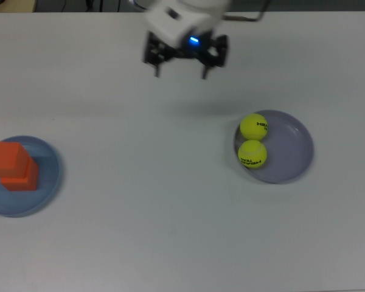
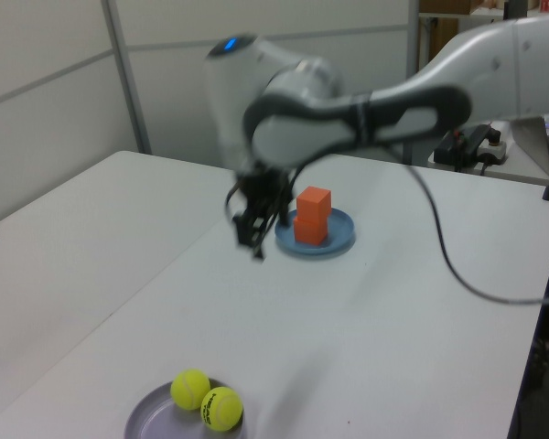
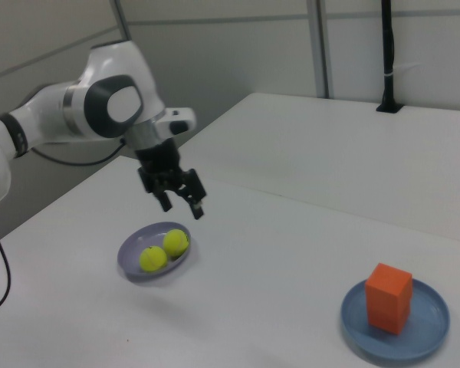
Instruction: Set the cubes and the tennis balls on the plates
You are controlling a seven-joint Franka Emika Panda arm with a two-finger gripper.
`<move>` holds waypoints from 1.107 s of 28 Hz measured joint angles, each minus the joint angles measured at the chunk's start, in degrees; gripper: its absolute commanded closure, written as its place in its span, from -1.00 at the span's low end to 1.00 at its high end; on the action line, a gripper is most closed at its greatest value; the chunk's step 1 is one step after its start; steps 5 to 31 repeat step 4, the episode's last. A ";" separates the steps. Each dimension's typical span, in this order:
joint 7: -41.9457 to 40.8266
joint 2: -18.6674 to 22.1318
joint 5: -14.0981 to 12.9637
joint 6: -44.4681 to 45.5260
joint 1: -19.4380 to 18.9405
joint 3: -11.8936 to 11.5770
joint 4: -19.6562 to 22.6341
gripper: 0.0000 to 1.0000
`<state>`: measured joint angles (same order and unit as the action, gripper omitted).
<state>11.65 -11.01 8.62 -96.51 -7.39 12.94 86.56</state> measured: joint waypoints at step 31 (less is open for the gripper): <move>-1.18 2.61 -2.19 1.44 6.93 -0.23 0.69 -1.00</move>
